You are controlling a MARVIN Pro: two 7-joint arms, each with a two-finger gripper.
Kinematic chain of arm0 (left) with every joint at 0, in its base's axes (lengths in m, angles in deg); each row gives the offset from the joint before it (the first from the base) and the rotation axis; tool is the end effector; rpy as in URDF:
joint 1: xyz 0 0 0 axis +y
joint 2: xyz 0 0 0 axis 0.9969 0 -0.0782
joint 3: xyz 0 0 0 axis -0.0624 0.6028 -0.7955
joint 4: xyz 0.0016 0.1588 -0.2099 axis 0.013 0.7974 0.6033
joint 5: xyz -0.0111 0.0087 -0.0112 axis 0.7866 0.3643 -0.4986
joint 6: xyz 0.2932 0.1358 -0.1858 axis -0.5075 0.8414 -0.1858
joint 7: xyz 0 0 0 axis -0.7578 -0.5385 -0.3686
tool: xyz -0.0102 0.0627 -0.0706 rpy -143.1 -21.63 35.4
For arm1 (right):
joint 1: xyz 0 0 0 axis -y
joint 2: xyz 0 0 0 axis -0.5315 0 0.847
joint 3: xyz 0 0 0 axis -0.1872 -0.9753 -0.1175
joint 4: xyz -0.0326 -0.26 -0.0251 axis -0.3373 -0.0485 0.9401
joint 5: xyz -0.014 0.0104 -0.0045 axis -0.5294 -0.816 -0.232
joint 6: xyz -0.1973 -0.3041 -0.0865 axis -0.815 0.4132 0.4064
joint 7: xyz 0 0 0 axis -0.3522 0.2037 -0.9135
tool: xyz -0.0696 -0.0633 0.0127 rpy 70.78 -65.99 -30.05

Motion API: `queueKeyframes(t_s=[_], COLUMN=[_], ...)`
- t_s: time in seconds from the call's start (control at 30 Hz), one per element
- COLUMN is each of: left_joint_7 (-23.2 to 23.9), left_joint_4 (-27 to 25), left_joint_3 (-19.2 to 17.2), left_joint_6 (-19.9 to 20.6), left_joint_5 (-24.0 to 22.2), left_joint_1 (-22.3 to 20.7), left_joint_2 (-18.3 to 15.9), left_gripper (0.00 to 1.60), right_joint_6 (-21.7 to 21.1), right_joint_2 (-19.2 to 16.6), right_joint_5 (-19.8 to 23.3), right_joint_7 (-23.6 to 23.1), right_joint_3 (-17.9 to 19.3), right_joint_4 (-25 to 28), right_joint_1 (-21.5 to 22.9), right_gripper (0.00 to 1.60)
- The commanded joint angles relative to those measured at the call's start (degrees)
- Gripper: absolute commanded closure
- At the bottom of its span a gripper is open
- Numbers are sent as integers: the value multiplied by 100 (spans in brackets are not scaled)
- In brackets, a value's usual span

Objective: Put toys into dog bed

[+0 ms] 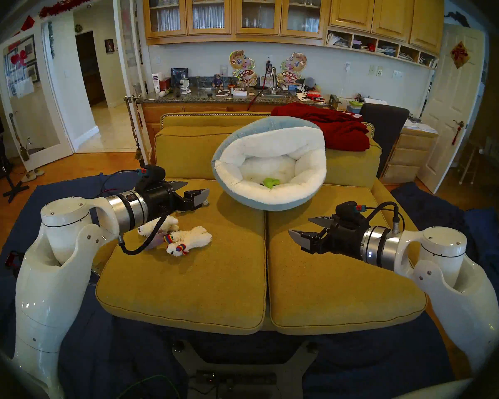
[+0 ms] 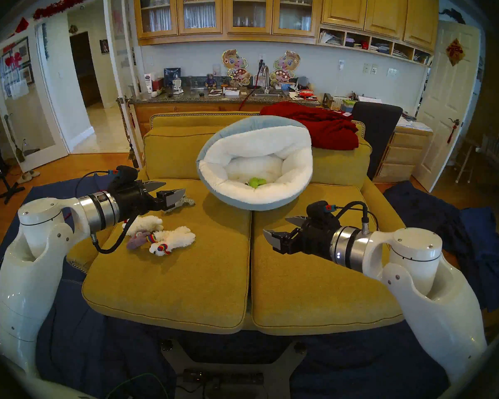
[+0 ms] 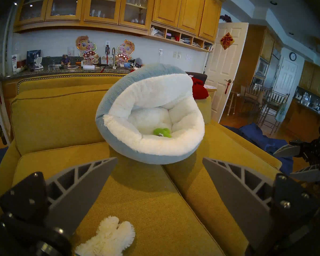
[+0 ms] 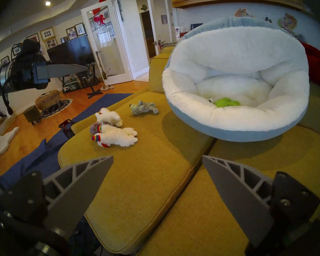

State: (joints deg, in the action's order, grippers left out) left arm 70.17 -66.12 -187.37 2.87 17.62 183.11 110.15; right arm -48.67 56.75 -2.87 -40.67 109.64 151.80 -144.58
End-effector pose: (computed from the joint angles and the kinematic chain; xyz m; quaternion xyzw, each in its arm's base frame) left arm 0.4081 0.0401 -0.1083 0.7720 -0.1802 0.5683 0.2204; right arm 0.3539 0.0042 -0.1597 -0.7983 -0.2460 -0.4878 0.2534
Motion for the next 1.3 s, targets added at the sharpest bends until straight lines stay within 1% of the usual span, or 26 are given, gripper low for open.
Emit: queueKeyframes(t_s=[0.0, 0.33, 0.37, 0.47, 0.53, 0.57, 0.6, 0.63, 0.67, 0.7, 0.77, 0.8, 0.83, 0.87, 0.93, 0.97, 1.0, 1.1, 1.27], left_joint_7=[-6, -5, 41, 34, 115, 173, 173, 309, 342, 425, 610, 688, 758, 831, 986, 1067, 1137, 1326, 1577], left_joint_4=[-133, -133, -191, -409, -537, -606, -606, -718, -763, -794, -825, -831, -827, -820, -768, -752, -715, -585, -292], left_joint_3=[-76, -77, 31, 182, 290, 348, 348, 428, 443, 444, 430, 391, 377, 335, 297, 251, 235, 176, 254], left_joint_6=[-107, -107, -265, -103, -4, 75, 75, 270, 368, 565, 731, 794, 862, 940, 1086, 1178, 1220, 1375, 1466], left_joint_5=[7, 9, 170, 180, 211, 242, 242, 280, 302, 362, 415, 460, 412, 407, 317, 348, 272, 236, 218], left_joint_1=[-154, -154, -229, -472, -543, -549, -549, -569, -569, -586, -627, -638, -677, -714, -826, -876, -930, -1096, -1309], left_joint_2=[2, 4, -121, -193, -304, -413, -413, -638, -728, -797, -970, -928, -1082, -1103, -1298, -1253, -1371, -1484, -1692], left_gripper=[0, 0, 0, 0, 0, 0, 0, 0, 0, 0, 0, 0, 0, 0, 0, 0, 0, 0, 0], right_joint_6=[37, 39, 37, 35, 35, 35, 35, 36, 36, 36, 37, 37, 38, 38, 38, 38, 38, 39, 40], right_joint_2=[-106, -102, -101, -101, -103, -103, -103, -105, -105, -105, -106, -106, -106, -106, -107, -107, -107, -108, -107], right_joint_5=[47, 30, 29, 28, 28, 28, 28, 29, 29, 29, 29, 29, 29, 29, 29, 29, 29, 29, 29], right_joint_7=[-221, -280, -279, -284, -287, -289, -289, -293, -294, -295, -298, -299, -300, -301, -302, -303, -303, -305, -304], right_joint_3=[30, 39, 39, 37, 37, 37, 37, 37, 38, 38, 39, 39, 40, 40, 40, 40, 40, 40, 41], right_joint_4=[101, 86, 86, 82, 80, 79, 79, 78, 78, 78, 78, 78, 78, 77, 77, 77, 76, 76, 78], right_joint_1=[88, 94, 94, 94, 94, 94, 94, 95, 95, 95, 95, 95, 96, 96, 96, 96, 96, 96, 96], right_gripper=[0, 0, 0, 0, 0, 0, 0, 0, 0, 0, 0, 0, 0, 0, 0, 0, 0, 0, 0])
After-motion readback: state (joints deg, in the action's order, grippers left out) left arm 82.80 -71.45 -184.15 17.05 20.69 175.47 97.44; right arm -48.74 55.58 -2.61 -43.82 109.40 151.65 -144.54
